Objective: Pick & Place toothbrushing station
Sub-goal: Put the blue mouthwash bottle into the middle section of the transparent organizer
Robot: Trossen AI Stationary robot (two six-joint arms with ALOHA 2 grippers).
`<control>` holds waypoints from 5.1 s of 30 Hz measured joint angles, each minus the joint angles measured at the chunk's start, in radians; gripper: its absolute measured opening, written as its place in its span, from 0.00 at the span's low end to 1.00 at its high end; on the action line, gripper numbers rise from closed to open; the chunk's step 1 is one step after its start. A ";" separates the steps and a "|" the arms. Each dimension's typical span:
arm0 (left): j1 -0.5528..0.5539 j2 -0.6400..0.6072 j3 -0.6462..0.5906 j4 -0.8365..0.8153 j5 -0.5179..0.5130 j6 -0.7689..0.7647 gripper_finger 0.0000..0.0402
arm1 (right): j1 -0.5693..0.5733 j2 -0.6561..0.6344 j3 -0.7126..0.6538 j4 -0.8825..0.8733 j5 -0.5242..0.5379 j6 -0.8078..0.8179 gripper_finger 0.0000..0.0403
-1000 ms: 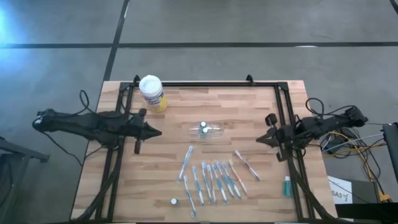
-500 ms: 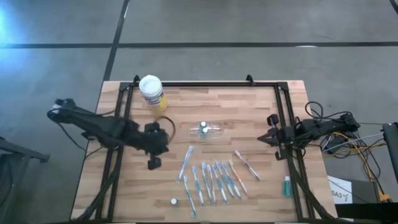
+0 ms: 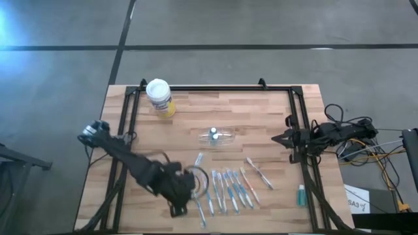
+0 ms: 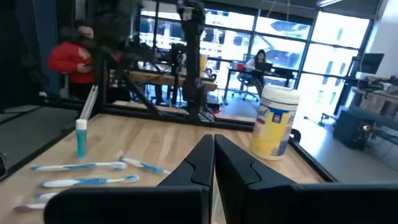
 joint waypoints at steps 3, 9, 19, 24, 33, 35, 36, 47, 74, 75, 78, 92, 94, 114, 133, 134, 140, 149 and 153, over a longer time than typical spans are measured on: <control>-0.034 0.082 0.070 -0.022 0.031 -0.082 0.46 | 0.000 0.000 0.006 -0.003 0.000 -0.001 0.02; -0.106 0.192 0.163 -0.019 0.045 -0.186 0.55 | 0.000 -0.001 0.010 -0.006 -0.001 -0.007 0.02; -0.118 0.269 0.171 -0.045 0.040 -0.153 0.57 | 0.000 0.001 0.024 -0.044 -0.012 -0.006 0.02; -0.118 0.274 0.165 -0.060 0.040 -0.078 0.57 | 0.000 0.005 0.027 -0.065 -0.012 -0.007 0.02; -0.108 0.268 0.077 -0.060 0.043 -0.022 0.57 | 0.000 0.006 0.027 -0.065 -0.012 -0.011 0.02; -0.099 0.268 0.069 -0.059 0.045 -0.010 0.57 | 0.000 0.006 0.027 -0.065 -0.012 -0.007 0.02; -0.096 0.267 0.067 -0.059 0.047 -0.002 0.57 | 0.000 0.006 0.027 -0.065 -0.012 -0.003 0.02; -0.093 0.267 0.037 -0.024 0.104 -0.004 0.57 | 0.000 0.007 0.023 -0.071 -0.012 0.022 0.02; -0.083 0.266 -0.001 0.007 0.106 -0.148 0.56 | 0.000 0.007 0.023 -0.072 -0.012 0.034 0.02; -0.083 0.266 -0.005 0.011 0.106 -0.148 0.55 | 0.000 0.007 0.022 -0.072 -0.012 0.033 0.02; -0.081 0.266 -0.013 0.010 0.106 -0.148 0.50 | 0.000 0.007 0.022 -0.072 -0.012 0.032 0.02; -0.078 0.266 -0.026 0.029 0.111 -0.134 0.24 | 0.000 0.007 0.022 -0.072 -0.012 0.031 0.02; -0.078 0.266 -0.026 0.030 0.111 -0.122 0.24 | 0.000 0.007 0.022 -0.072 -0.012 0.031 0.02; -0.069 -0.089 -0.008 -0.232 -0.195 0.309 0.24 | 0.000 0.007 0.022 -0.065 -0.011 0.012 0.02; 0.021 -0.998 -0.915 0.449 -0.209 0.357 0.24 | 0.000 0.012 0.021 -0.021 -0.011 -0.063 0.02; 0.021 -1.032 -0.946 0.458 -0.197 0.346 0.24 | 0.000 0.012 0.018 -0.015 -0.011 -0.067 0.02; 0.021 -1.178 -1.086 0.463 -0.137 0.291 0.24 | 0.000 0.013 0.008 -0.006 -0.010 -0.076 0.02; 0.048 -1.230 -1.149 0.451 -0.219 0.291 0.24 | 0.000 0.013 0.000 -0.012 -0.009 -0.008 0.02; 0.109 -1.169 -1.085 0.437 -0.184 0.347 0.24 | 0.000 0.014 0.000 -0.011 -0.007 0.002 0.02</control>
